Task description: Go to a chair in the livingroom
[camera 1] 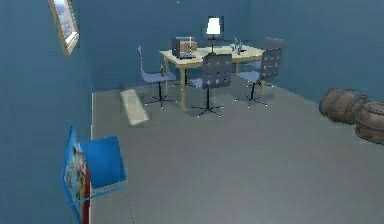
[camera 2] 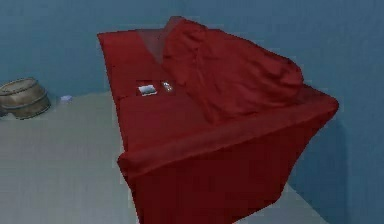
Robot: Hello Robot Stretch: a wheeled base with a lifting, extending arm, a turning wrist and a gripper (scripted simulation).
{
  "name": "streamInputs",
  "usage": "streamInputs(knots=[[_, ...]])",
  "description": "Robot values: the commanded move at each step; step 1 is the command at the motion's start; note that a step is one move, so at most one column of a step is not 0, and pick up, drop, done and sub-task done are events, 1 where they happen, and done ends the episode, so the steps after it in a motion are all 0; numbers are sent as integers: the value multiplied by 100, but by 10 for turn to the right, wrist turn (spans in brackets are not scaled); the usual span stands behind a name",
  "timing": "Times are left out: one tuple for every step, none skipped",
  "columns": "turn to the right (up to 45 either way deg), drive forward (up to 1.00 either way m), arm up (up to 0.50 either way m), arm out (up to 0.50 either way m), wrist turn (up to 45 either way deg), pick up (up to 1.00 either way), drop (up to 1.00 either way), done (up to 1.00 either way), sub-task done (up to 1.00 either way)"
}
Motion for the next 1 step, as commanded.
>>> streamInputs(knots=[[0,100,0,0,0,0,0,0,0]])
